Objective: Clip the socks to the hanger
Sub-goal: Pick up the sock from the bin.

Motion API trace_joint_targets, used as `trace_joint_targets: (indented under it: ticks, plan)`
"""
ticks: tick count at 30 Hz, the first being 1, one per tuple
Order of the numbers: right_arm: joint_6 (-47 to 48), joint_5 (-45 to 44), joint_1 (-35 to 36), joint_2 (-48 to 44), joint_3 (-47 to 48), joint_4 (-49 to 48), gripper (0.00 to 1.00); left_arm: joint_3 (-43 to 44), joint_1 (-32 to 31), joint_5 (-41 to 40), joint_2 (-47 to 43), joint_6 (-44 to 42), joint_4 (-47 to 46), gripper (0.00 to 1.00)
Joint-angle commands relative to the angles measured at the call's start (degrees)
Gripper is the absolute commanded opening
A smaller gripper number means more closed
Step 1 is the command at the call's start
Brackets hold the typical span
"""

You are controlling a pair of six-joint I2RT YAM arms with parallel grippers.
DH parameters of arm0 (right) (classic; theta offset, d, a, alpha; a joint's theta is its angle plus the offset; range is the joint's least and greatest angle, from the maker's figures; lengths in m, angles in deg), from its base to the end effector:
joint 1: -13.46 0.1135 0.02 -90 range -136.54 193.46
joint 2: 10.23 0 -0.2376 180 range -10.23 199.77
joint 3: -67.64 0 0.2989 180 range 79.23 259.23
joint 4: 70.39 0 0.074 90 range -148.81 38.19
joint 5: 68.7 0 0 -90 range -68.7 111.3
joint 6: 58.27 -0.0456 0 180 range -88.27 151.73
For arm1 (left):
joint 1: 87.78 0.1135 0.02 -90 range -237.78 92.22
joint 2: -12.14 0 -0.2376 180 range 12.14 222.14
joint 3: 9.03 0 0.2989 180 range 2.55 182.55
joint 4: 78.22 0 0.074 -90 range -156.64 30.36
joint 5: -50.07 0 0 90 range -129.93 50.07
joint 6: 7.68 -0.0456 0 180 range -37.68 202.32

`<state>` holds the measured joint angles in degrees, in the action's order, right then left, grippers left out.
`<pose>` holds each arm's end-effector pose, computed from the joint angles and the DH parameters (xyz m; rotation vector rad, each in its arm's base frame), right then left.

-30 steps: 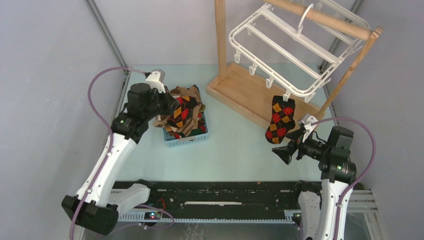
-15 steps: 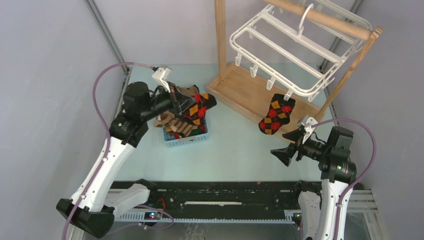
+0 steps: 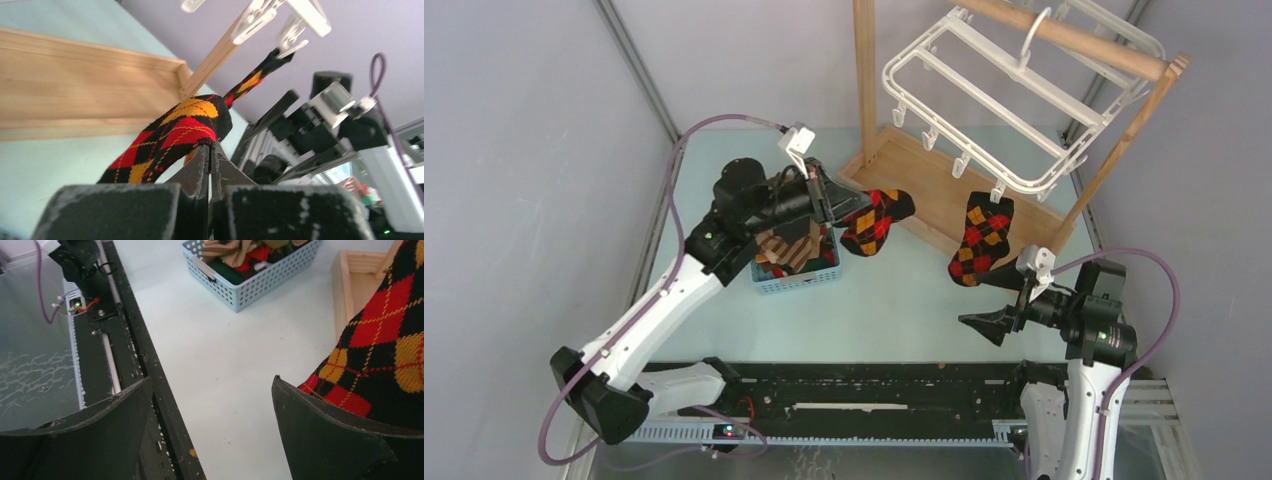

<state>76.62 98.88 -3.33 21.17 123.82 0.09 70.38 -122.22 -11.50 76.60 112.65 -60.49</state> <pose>0.1537 0.0001 0.3026 -0.9573 1.5221 0.8227 0.2519 -0.1991 0.3995 0.4766 1.7045 -1.2459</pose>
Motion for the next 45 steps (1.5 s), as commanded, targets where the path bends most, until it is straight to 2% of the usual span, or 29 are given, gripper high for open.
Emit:
trace_joint_targets:
  ticks: [1,6,12,15,17,21,28,33,36,38,42,45]
  plan:
    - [-0.69,3.49,3.14,-0.21,1.19,-2.39,0.96,-1.69,-4.13,-5.14,2.00,11.92,-14.44,0.00]
    - [-9.85,-4.87,12.39,-1.79,0.72,-10.64,0.91,-5.25,-8.87,-11.13,4.52,23.09,-29.12,0.00]
    - [-26.69,-22.88,27.36,-5.64,-2.49,-29.76,0.89,-4.88,-12.24,-15.10,4.93,24.06,-30.32,0.00]
    - [-31.59,-29.88,34.11,-5.56,-3.64,-36.65,0.86,-5.41,-12.92,-15.08,4.67,24.62,-30.32,0.00]
    - [-34.64,-32.46,35.44,-4.34,-3.74,-40.56,0.82,-5.93,-13.38,-15.30,4.32,24.98,-30.29,0.00]
    - [-35.88,-39.74,40.01,-2.22,-3.62,-48.22,0.82,-6.88,-13.97,-15.71,3.55,25.13,-30.32,0.00]
    - [-37.34,-49.03,46.29,1.49,-2.44,-53.61,0.81,-8.42,-14.44,-15.63,2.35,25.22,-30.78,0.00]
    - [-39.29,-52.81,48.47,3.65,-2.42,-57.61,0.81,-8.53,-14.87,-14.27,2.63,25.40,-30.99,0.00]
    - [-41.02,-53.48,49.20,5.18,-2.44,-61.14,0.77,-8.40,-15.13,-13.40,2.81,25.31,-31.07,0.00]
    - [-41.91,-53.67,49.39,6.04,-2.23,-62.36,0.72,-8.37,-15.14,-13.24,2.83,25.16,-31.10,0.00]
    - [-42.65,-52.67,49.58,7.31,-1.44,-63.57,0.53,-8.55,-15.22,-12.89,3.07,25.34,-31.17,0.00]
    - [-42.95,-52.08,49.58,7.47,-0.89,-63.77,0.27,-8.59,-15.22,-12.61,3.36,25.63,-31.27,0.00]
